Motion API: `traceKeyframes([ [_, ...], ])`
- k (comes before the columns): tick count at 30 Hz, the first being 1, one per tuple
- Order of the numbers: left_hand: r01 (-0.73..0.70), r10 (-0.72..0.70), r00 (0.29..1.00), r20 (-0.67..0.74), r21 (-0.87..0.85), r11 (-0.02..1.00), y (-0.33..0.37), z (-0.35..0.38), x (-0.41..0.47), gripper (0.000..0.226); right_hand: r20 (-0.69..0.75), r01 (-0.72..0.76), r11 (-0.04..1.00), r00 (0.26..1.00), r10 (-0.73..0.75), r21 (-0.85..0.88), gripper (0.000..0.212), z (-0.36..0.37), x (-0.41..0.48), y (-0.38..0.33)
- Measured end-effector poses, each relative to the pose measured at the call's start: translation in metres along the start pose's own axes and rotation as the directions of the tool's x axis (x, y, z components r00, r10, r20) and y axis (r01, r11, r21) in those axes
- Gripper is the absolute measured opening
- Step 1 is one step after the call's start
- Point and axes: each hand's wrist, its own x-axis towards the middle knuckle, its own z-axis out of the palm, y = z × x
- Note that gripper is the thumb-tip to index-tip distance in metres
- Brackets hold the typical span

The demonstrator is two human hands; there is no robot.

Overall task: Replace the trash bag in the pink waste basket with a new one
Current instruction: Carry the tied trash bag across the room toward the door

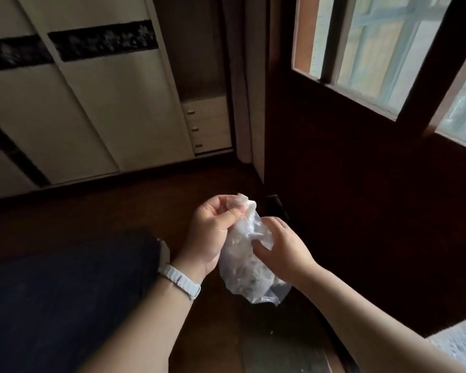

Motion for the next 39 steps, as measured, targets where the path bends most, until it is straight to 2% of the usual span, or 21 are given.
traceKeyframes([
  [7, -0.013, 0.014, 0.999, -0.049, 0.022, 1.0, -0.006, -0.066, 0.094, 0.009, 0.089, 0.048, 0.998, 0.995, -0.044, -0.037, 0.051, 0.049, 0.092, -0.007],
  [17, -0.004, 0.004, 1.0, -0.004, -0.027, 1.0, 0.017, -0.18, 0.264, 0.014, 0.126, 0.082, 0.98, 0.99, -0.059, -0.181, 0.056, 0.131, 0.265, -0.048],
  [26, -0.054, 0.055, 0.998, 0.024, -0.019, 0.998, 0.041, -0.234, 0.369, 0.011, 0.133, 0.109, 0.979, 0.987, -0.086, -0.174, 0.057, 0.19, 0.378, -0.076],
  [32, -0.03, 0.029, 0.999, -0.039, -0.028, 0.999, 0.035, -0.275, 0.435, 0.009, 0.203, 0.157, 0.978, 0.971, -0.127, -0.139, 0.058, 0.232, 0.449, -0.075],
  [39, -0.006, 0.008, 0.986, -0.168, 0.014, 1.0, 0.032, -0.324, 0.546, 0.01, 0.285, 0.256, 0.966, 0.93, -0.233, -0.045, 0.057, 0.291, 0.581, -0.07],
])
